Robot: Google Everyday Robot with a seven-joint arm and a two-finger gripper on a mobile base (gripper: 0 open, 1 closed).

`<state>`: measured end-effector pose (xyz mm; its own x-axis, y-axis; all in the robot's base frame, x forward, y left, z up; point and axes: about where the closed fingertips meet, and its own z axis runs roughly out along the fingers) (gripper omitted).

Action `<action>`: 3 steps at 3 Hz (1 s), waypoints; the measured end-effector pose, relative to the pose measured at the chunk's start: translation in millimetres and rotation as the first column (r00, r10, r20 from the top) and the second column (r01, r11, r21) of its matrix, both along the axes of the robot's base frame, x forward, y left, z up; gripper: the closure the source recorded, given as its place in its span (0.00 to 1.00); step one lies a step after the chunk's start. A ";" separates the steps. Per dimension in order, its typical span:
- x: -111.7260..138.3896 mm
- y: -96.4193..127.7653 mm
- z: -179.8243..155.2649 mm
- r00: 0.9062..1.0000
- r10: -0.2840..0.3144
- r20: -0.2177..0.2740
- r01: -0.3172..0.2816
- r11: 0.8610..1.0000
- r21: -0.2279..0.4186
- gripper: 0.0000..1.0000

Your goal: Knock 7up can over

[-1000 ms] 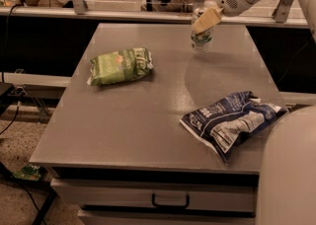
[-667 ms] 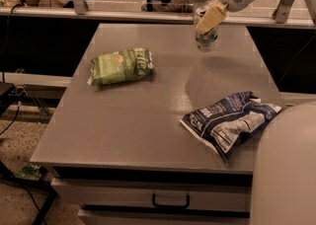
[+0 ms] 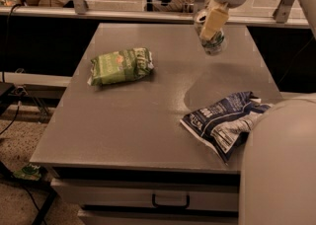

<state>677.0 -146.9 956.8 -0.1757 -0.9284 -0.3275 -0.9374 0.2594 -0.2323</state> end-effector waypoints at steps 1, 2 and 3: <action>-12.1 5.2 -5.8 0.996 0.086 -0.018 -0.087 0.989 -0.119 1.00; -26.6 11.8 -13.9 0.985 0.164 -0.049 -0.171 0.962 -0.215 0.80; -35.8 15.0 -18.0 0.979 0.195 -0.065 -0.206 0.946 -0.252 0.57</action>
Offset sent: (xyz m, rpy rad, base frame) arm -0.0552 0.0107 -0.0197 -0.3219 0.0981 0.2456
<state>641.2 -131.9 938.9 0.0148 -0.9973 -0.0712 -0.9735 0.0019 -0.2286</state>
